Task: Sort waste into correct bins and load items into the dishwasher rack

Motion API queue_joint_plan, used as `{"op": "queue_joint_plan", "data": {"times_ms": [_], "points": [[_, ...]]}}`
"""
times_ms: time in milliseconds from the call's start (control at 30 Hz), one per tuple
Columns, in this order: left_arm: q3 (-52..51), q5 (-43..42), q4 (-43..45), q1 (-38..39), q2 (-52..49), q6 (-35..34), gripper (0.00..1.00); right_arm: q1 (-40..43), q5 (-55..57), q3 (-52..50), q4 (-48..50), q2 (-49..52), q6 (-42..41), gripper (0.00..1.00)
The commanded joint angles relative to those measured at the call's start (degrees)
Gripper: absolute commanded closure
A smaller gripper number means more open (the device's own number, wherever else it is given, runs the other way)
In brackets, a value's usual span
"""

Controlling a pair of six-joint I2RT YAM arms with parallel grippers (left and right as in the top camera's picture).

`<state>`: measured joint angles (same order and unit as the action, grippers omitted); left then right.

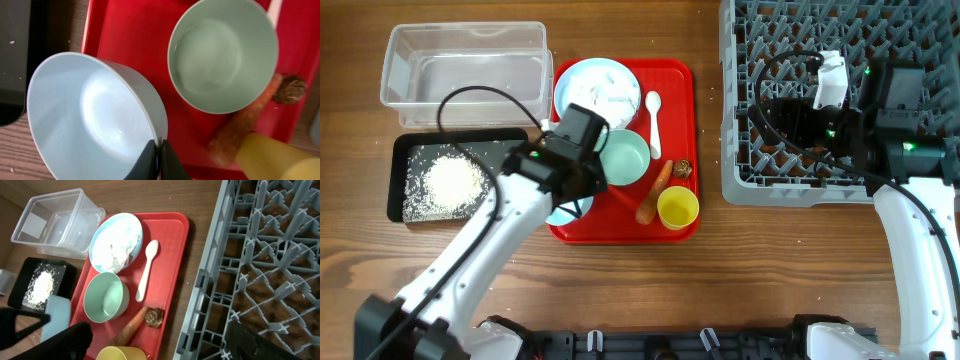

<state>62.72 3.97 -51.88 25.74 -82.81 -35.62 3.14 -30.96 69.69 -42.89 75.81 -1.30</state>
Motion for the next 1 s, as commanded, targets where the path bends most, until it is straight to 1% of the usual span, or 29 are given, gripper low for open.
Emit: {"op": "queue_joint_plan", "data": {"times_ms": [0, 33, 133, 200, 267, 367, 433, 533, 567, 633, 667, 700, 733, 767, 833, 867, 967], "points": [[1.2, -6.1, 0.6, -4.5, 6.0, 2.4, 0.96, -0.2, 0.8, 1.1, 0.0, 0.6, -0.3, 0.10], [1.2, -6.4, 1.0, -8.1, 9.1, 2.9, 0.96, -0.2, 0.8, 1.1, 0.0, 0.6, -0.3, 0.10], [1.2, -7.4, 2.1, -15.8, 12.2, 5.9, 0.96, -0.2, 0.8, 1.1, 0.0, 0.6, -0.2, 0.10], [1.2, -8.3, 3.7, -23.3, 12.2, 7.5, 0.96, -0.2, 0.8, 1.1, 0.0, 0.6, -0.2, 0.10], [1.1, -13.1, 7.2, -31.5, 11.1, 8.7, 0.96, -0.2, 0.8, 1.1, -0.1, 0.6, -0.2, 0.11], [1.1, -18.1, 8.9, -38.4, 8.7, 10.2, 0.96, -0.2, 0.8, 1.1, -0.5, 0.6, -0.3, 0.11], [1.1, -20.7, 9.5, -40.6, 6.9, 11.5, 0.96, -0.2, 0.8, 1.1, -0.5, 0.6, -0.2, 0.11], [1.2, -21.4, 11.2, -38.8, 5.8, 15.8, 0.96, -0.2, 0.8, 1.1, -0.5, 0.6, -0.4, 0.11], [1.2, -21.6, 12.0, -35.3, 5.9, 18.3, 0.86, -0.2, 0.8, 1.1, -0.5, 0.6, -0.4, 0.10], [1.2, -21.3, 12.1, -29.7, 5.9, 21.1, 0.64, -0.2, 0.8, 1.1, -0.5, 0.6, -0.4, 0.10], [1.2, -21.0, 11.8, -26.8, 5.9, 22.2, 0.57, -0.2, 0.8, 1.1, -0.5, 0.6, -0.4, 0.10], [1.2, -19.9, 11.2, -23.5, 5.9, 23.2, 0.52, -0.2, 0.8, 1.1, -0.4, 0.6, -0.3, 0.10], [1.2, -16.3, 9.7, -18.9, 5.4, 23.5, 0.46, -0.2, 0.8, 1.1, -0.4, 0.6, -0.3, 0.10], [1.2, -14.3, 8.3, -15.9, 4.6, 24.3, 0.44, -0.2, 0.8, 1.1, -0.5, 0.6, -0.3, 0.10], [1.1, -13.2, 5.5, -10.1, 1.1, 28.1, 0.39, -0.2, 0.8, 1.1, -0.5, 0.6, -0.3, 0.10], [1.1, -13.2, 5.3, -8.0, -1.0, 29.5, 0.39, -0.2, 0.8, 1.1, -0.5, 0.6, -0.3, 0.10], [1.1, -10.9, 6.1, -4.6, -7.3, 30.0, 0.38, -0.2, 0.8, 1.1, -1.1, 0.8, -0.3, 0.10]]}}
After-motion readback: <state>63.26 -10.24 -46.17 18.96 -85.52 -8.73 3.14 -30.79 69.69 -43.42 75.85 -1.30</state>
